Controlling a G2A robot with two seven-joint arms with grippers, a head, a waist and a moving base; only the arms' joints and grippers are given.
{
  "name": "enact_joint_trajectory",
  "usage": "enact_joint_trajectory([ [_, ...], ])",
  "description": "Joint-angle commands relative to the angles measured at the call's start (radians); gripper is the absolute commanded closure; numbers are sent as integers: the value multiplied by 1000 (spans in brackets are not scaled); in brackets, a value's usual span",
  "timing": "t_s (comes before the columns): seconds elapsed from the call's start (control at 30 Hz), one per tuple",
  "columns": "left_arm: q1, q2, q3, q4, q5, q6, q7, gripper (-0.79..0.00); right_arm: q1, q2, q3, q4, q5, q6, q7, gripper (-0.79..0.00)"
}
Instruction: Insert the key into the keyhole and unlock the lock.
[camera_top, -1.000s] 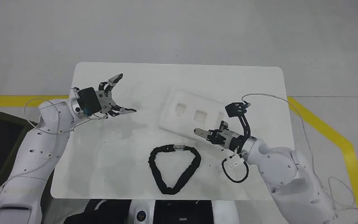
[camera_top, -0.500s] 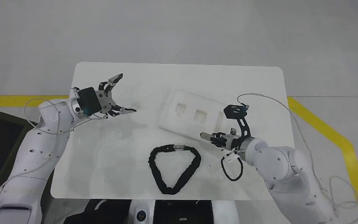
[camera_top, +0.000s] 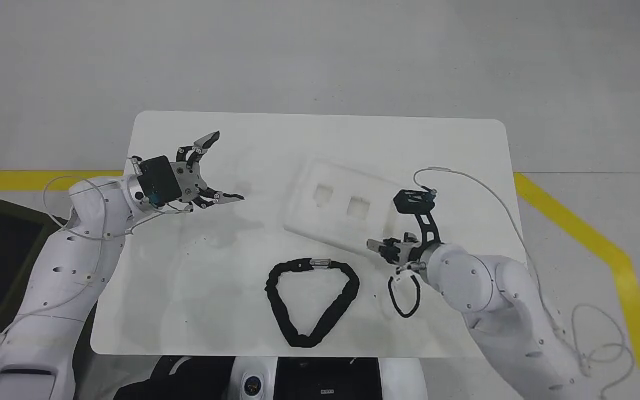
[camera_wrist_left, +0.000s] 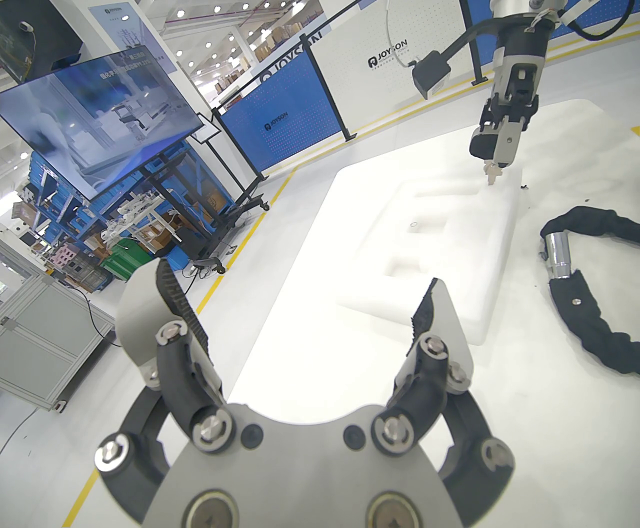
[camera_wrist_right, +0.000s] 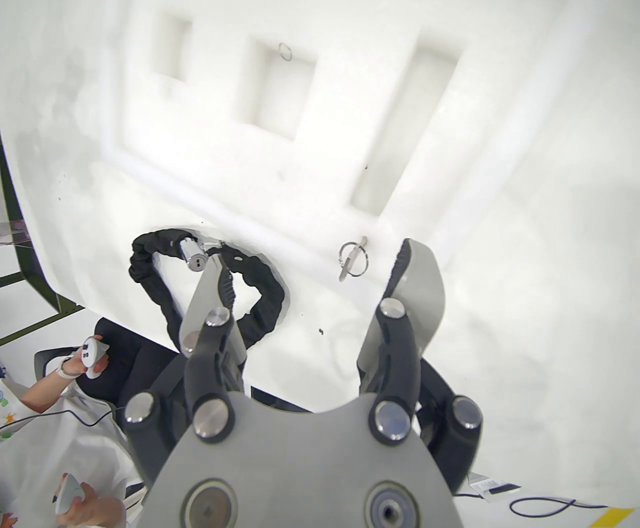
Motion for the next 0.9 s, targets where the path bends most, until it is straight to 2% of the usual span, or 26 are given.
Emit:
enact_joint_trajectory([
  [0.0, 0, 0, 0, 0, 0, 0, 0, -785, 9, 0, -8, 2, -28, 12, 12, -465],
  [0.03, 0, 0, 0, 0, 0, 0, 0, -785, 13, -1, -11, 2, -31, 17, 18, -391],
  [0.13, 0, 0, 0, 0, 0, 0, 0, -785, 24, -3, -17, 9, -48, 29, 26, -345],
  [0.4, 0, 0, 0, 0, 0, 0, 0, -785, 36, -9, -36, 43, -71, 29, 26, -308],
  [0.57, 0, 0, 0, 0, 0, 0, 0, -785, 39, -12, -42, 61, -91, 20, 35, -231],
  [0.73, 0, 0, 0, 0, 0, 0, 0, -785, 41, -15, -46, 68, -114, 13, 42, -194],
  [0.8, 0, 0, 0, 0, 0, 0, 0, -785, 42, -16, -46, 71, -117, 10, 45, -139],
  [0.87, 0, 0, 0, 0, 0, 0, 0, -785, 42, -18, -46, 72, -123, 8, 47, -40],
])
